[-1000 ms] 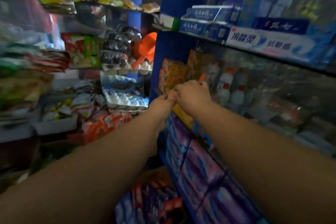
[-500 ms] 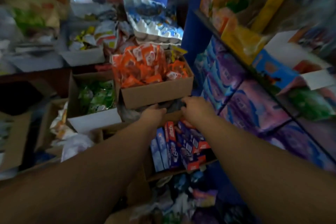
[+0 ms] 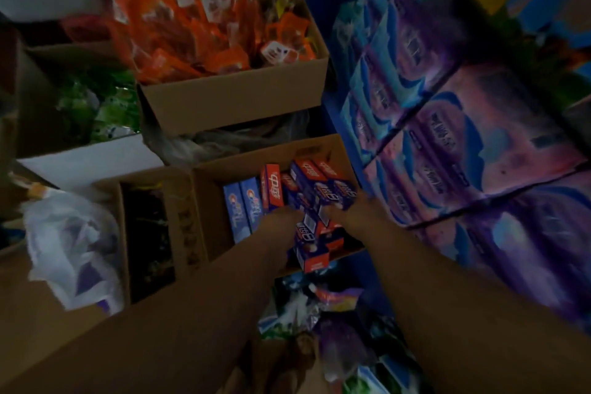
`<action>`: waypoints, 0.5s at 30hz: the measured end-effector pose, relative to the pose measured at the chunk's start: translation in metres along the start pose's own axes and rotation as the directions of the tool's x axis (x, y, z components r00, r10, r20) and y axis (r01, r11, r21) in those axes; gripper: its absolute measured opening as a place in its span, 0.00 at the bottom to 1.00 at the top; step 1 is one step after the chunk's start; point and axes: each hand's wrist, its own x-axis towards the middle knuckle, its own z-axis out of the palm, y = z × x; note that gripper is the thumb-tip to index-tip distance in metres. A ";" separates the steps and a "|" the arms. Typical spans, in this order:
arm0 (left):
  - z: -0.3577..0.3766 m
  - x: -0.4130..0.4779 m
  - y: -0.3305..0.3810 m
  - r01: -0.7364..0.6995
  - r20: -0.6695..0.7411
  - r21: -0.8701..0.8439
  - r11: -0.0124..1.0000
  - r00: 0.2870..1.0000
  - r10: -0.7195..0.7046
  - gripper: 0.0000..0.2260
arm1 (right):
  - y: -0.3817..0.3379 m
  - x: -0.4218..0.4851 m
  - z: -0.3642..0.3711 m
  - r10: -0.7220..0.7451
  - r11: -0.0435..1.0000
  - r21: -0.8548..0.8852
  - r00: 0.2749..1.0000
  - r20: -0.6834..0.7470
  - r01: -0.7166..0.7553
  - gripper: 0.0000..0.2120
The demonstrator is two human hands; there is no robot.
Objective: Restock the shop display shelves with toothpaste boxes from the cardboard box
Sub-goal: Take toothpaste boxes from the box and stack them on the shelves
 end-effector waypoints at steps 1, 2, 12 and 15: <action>0.008 0.005 0.001 -0.004 0.011 -0.008 1.000 1.000 0.004 0.15 | 0.002 0.007 0.005 0.000 1.000 0.011 1.000 -0.006 0.000 0.54; 0.016 0.009 0.003 -0.011 0.008 -0.019 1.000 1.000 0.011 0.18 | 0.002 0.010 0.007 0.009 1.000 0.010 1.000 -0.012 -0.009 0.56; 0.045 0.015 0.014 0.001 -0.065 -0.202 0.979 0.998 -0.014 0.19 | 0.003 0.013 0.021 0.066 0.996 0.054 0.997 -0.027 -0.064 0.50; 0.044 0.015 0.014 -0.013 -0.067 -0.201 0.979 0.998 0.000 0.20 | 0.005 0.017 0.027 0.036 0.997 0.067 0.995 -0.091 -0.030 0.45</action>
